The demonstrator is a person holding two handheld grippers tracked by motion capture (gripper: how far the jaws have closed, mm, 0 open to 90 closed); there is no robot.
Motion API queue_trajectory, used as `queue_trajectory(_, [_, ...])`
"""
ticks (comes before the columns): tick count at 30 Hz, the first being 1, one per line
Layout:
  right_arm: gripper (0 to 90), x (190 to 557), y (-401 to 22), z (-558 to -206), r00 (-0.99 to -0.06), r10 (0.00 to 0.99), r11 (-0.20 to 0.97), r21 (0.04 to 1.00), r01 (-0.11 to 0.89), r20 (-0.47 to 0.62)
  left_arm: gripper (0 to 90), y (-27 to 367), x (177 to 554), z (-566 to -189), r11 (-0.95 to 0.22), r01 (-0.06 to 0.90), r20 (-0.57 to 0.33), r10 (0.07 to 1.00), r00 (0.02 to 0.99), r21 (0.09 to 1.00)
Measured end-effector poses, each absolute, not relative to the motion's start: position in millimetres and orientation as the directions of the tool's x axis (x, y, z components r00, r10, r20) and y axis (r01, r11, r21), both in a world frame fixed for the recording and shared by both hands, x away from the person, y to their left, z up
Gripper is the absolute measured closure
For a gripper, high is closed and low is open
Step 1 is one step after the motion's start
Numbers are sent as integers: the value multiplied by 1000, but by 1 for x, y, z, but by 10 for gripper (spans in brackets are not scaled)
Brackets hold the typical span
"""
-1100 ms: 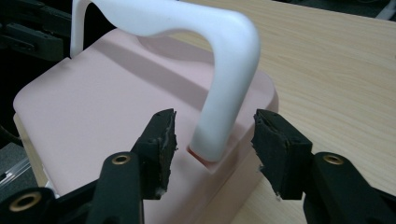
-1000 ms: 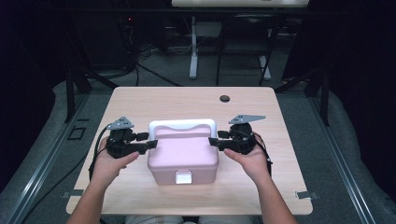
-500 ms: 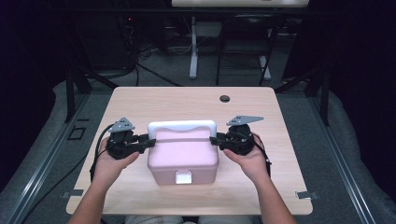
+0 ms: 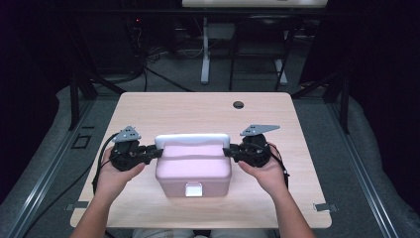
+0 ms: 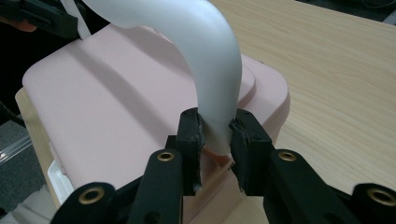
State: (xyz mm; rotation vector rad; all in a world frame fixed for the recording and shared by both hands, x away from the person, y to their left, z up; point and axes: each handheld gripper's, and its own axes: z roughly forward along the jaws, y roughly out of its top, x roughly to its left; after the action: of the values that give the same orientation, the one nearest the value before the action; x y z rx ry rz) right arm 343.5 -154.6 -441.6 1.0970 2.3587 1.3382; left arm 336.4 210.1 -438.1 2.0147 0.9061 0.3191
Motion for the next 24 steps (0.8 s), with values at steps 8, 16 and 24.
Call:
queue_trajectory(8, [738,335,-153,-438,-721,673,350,788,507,165,735,213,328,-436,-362,489,-117,697,707,794])
queue_trajectory(16, [735,332,-152,-438,-729,664,355,789,501,164,735,214,326,-436,-370,489,-118,691,714,790])
queue_trajectory(24, [735,333,-153,-440,-728,662,344,793,504,175,733,214,327,-438,-356,486,-126,691,712,798])
